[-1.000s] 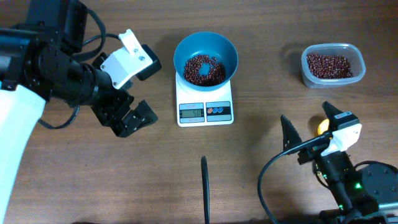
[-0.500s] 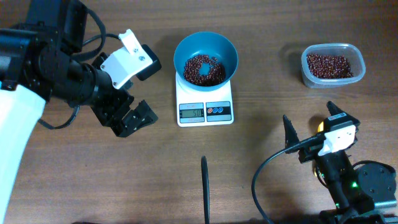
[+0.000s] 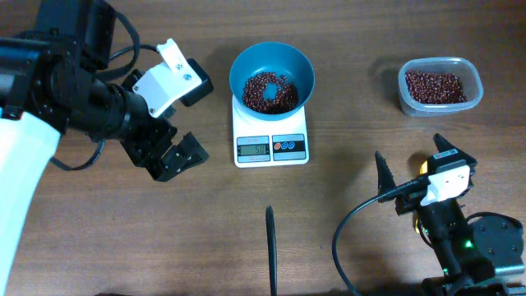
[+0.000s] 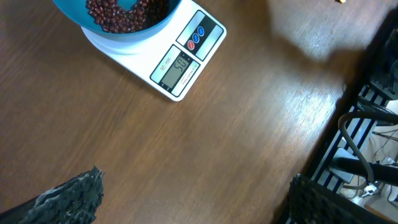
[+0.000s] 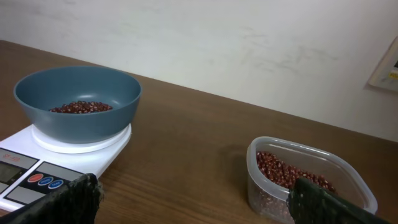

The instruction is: Scoop item into bowl and weigh 50g on scale

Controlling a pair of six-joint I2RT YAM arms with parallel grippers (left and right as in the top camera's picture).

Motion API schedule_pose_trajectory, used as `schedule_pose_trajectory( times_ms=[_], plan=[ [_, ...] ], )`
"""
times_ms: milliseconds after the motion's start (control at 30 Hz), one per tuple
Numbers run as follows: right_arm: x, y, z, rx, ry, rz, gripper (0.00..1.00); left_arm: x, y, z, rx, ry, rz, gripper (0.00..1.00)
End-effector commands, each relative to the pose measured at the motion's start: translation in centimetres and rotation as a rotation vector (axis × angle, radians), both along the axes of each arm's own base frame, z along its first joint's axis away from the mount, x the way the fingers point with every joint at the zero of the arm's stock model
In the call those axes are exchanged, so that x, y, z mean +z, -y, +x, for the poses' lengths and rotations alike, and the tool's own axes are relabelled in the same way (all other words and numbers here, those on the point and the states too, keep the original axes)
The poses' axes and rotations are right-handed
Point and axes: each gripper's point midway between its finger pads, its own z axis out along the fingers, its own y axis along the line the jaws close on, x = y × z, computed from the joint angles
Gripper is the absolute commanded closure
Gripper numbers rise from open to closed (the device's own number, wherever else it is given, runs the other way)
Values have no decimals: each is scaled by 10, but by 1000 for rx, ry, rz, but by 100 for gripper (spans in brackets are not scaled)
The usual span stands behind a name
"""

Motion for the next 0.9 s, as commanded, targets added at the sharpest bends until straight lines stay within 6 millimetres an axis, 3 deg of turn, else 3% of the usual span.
schedule_pose_trajectory(
  times_ms=[0,600,700,767,867],
  plan=[
    [-3,0,0,-5,-1,-1,1,9,3,-1,-25,35,-17,1],
    [-3,0,0,-5,-1,-1,1,10,3,-1,-25,37,-19,1],
    [-3,0,0,-5,-1,-1,1,18,9,18,-31,127,-50,1],
    [-3,0,0,-5,-1,-1,1,21,3,27,14,170,-18,1],
    [-3,0,0,-5,-1,-1,1,32,-4,18,34,258,-6,1]
  ],
)
